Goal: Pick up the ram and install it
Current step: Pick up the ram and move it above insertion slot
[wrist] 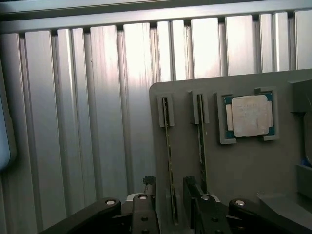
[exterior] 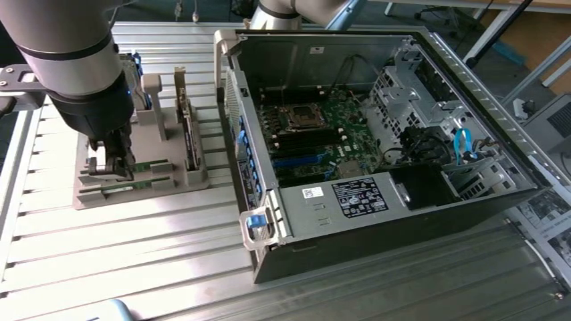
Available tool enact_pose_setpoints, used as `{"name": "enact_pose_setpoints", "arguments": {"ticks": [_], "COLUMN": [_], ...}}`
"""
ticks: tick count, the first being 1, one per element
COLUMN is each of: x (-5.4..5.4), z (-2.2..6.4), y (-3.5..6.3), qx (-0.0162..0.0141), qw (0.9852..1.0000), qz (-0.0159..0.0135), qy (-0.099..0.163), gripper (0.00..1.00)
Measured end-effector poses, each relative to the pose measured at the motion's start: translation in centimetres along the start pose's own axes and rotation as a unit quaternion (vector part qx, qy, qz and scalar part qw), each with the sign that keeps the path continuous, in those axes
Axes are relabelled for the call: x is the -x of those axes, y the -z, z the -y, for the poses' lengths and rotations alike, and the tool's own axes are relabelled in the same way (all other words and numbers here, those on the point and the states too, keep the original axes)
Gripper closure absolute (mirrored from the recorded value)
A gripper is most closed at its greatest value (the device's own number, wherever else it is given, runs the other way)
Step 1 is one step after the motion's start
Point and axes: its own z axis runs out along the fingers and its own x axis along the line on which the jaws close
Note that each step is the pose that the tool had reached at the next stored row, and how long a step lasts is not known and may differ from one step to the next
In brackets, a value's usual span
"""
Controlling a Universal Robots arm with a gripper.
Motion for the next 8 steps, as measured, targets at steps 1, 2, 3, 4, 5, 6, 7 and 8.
{"name": "enact_pose_setpoints", "arguments": {"ticks": [1, 2, 3, 4, 5, 6, 7, 8], "x": [-0.02, -0.03, -0.05, -0.06, -0.08, -0.1, -0.13, -0.16], "z": [-0.01, -0.02, -0.03, -0.05, -0.06, -0.07, -0.09, -0.11], "y": [-0.05, -0.1, -0.16, -0.21, -0.27, -0.34, -0.44, -0.54], "qx": [0.0, 0.0, 0.0, 0.0001, 0.0001, 0.0001, 0.0001, 0.0], "qw": [1.0, 1.0, 1.0, 1.0, 1.0, 1.0, 1.0, 1.0], "qz": [0.0, 0.0, 0.0, 0.0, -0.0001, -0.0001, -0.0001, 0.0], "qy": [0.0, 0.0, 0.0, 0.0, 0.0, 0.0, 0.0, 0.0], "gripper": [0.64, 0.64, 0.64, 0.64, 0.64, 0.64, 0.64, 0.64]}}
